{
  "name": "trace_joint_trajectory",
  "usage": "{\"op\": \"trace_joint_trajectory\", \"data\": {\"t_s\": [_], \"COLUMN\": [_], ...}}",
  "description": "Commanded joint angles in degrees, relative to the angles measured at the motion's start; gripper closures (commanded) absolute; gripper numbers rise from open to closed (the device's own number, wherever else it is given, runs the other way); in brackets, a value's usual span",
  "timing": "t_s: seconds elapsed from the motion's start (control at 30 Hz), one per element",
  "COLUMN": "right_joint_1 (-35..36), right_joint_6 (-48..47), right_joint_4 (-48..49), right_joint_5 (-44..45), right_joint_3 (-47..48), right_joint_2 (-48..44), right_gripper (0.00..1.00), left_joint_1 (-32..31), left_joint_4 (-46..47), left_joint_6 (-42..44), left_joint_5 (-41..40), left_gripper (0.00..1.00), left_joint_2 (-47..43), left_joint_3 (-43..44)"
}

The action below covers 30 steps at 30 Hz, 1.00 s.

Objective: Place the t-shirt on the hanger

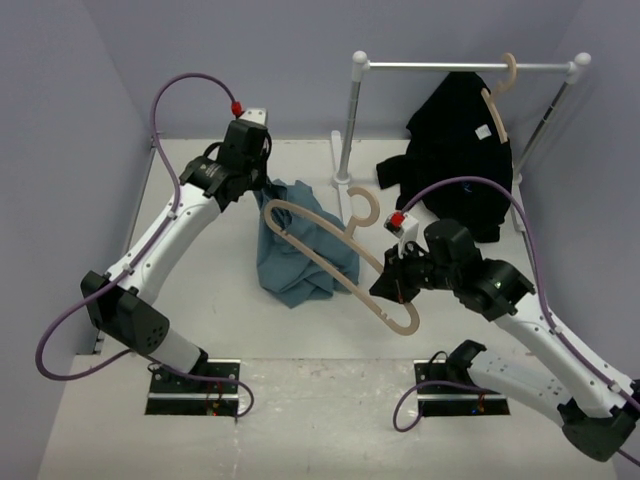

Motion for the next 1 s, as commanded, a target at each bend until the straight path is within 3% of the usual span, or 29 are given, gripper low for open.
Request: {"op": "trace_joint_trajectory", "data": {"t_s": [0.0,0.4,0.67,0.8,0.97], "right_joint_1": [0.48,1.43,2.77,2.98,6.73], "right_joint_6": [1.09,-0.95,2.09,4.51,2.08], "right_joint_4": [2.42,2.34,5.47,5.55,2.72], "right_joint_5": [7.29,4.28,9.92,20.71,16.74], "right_joint_3": [5.15,8.66,8.88,15.76,30.26], "right_joint_2": [1.45,8.09,12.26,16.02,27.50], "right_gripper": [1.00,1.00,1.00,1.00,1.00], "left_joint_1": [0.37,0.37,0.28,0.36,0.30], "left_joint_4": [3.69,5.24,6.08,7.71,7.80], "left_joint_6": [2.02,3.41,3.27,2.84,3.69], "left_joint_5": [1.86,3.65,9.04,12.41,13.63], "left_gripper": [1.00,1.00,1.00,1.00,1.00], "left_joint_2": [-3.75,-3.32,-5.65,-9.85,-12.72], "left_joint_3": [-2.63,-3.99,-4.86,-7.14,-2.22]}}
